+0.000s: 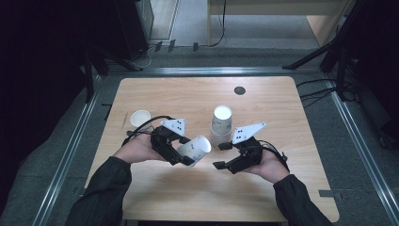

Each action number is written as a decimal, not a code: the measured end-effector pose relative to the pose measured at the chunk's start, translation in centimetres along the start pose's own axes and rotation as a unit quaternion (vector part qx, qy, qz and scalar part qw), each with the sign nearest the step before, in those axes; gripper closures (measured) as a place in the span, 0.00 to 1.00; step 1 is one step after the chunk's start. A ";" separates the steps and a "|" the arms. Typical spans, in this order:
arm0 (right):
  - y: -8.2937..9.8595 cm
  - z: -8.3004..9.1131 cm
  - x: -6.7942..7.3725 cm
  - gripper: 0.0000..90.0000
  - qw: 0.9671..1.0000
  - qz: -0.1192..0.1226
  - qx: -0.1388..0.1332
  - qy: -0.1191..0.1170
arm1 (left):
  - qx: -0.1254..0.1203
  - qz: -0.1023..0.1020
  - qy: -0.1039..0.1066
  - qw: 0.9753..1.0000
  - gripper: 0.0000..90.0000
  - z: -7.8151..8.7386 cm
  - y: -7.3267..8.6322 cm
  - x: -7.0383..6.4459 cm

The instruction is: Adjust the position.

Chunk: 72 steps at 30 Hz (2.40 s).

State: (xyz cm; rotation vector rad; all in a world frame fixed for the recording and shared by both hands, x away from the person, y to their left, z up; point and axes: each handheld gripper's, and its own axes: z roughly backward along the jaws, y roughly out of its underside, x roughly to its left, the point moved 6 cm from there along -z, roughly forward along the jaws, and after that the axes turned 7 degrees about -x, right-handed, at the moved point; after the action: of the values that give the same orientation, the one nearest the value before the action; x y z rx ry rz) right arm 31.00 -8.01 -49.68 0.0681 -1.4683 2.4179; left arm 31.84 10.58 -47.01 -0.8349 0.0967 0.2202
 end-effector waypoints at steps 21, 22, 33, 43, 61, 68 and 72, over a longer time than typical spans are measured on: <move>-0.7 -1.4 0.7 0.29 1.000 0.014 -0.014 -0.020 | 0.094 -0.032 -0.007 0.995 0.32 -1.4 0.3 -0.8; -0.9 -1.7 0.9 0.29 1.000 0.011 -0.016 -0.023 | 0.098 -0.034 -0.006 0.995 0.32 -1.6 0.4 -0.8; -1.1 -3.1 0.9 0.29 0.999 0.016 -0.017 -0.029 | 0.127 -0.041 -0.016 0.991 0.32 -2.6 0.7 -0.8; -1.2 -3.8 1.2 0.30 0.999 0.015 -0.011 -0.036 | 0.140 -0.050 -0.015 0.989 0.32 -3.1 0.8 -1.1; -1.6 -3.3 1.4 0.39 0.999 0.021 -0.016 -0.040 | 0.125 -0.051 -0.017 0.991 0.22 -3.0 0.8 -0.8; -1.9 -2.4 1.0 0.39 0.999 0.018 -0.025 -0.035 | 0.091 -0.030 -0.017 0.995 0.11 -2.5 0.6 -0.3; -2.0 -1.9 0.7 0.39 0.999 0.021 -0.030 -0.032 | 0.072 -0.016 -0.025 0.997 0.10 -2.0 0.6 -0.2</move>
State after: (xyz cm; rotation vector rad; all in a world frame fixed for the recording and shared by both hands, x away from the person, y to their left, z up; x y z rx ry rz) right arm 31.10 -5.30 -48.71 0.1031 -1.5853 2.4233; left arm 31.52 9.45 -48.77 -0.6871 0.0520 0.2005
